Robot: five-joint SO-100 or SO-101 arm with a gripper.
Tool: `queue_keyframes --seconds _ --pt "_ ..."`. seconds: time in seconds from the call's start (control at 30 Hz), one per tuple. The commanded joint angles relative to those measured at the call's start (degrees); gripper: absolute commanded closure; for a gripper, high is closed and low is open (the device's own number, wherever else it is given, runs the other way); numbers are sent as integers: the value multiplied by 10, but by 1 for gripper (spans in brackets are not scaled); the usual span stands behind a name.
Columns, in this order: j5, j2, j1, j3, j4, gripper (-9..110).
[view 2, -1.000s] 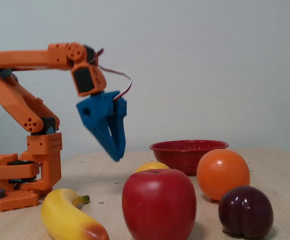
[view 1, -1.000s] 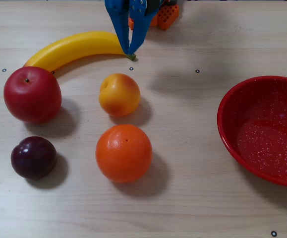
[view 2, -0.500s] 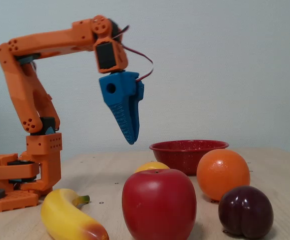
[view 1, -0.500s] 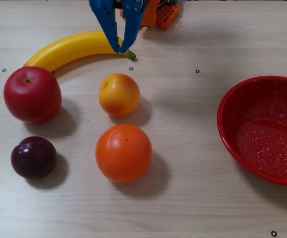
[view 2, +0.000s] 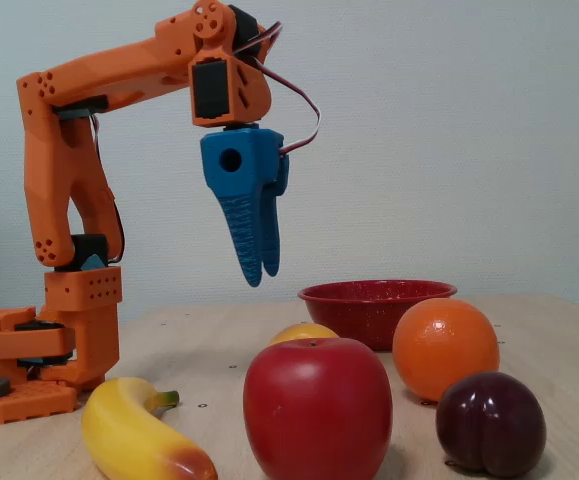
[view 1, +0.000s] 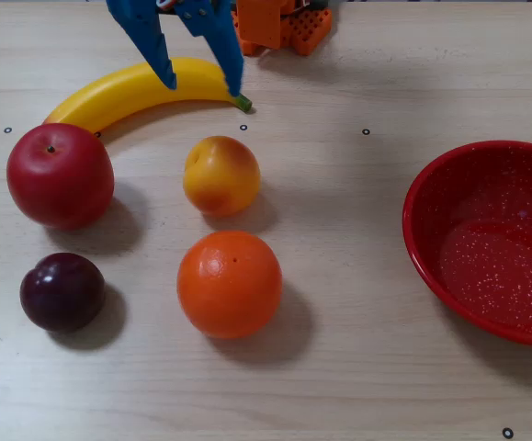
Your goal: Put peach in the red bowl.
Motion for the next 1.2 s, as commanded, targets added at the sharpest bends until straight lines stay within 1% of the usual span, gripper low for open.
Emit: queue_keyframes --seconds 0.0,0.07,0.27,0.6,0.97,1.07,1.17 --pt "-15 8 16 -55 13 72" --pt "-18 3 19 -53 15 68" --pt "-44 -13 33 -22 5 64" --pt "-54 -76 46 -1 -71 63" --pt "-40 -105 28 19 -119 61" --pt "-16 -104 21 6 -107 61" --pt "66 -91 4 -27 -85 62"
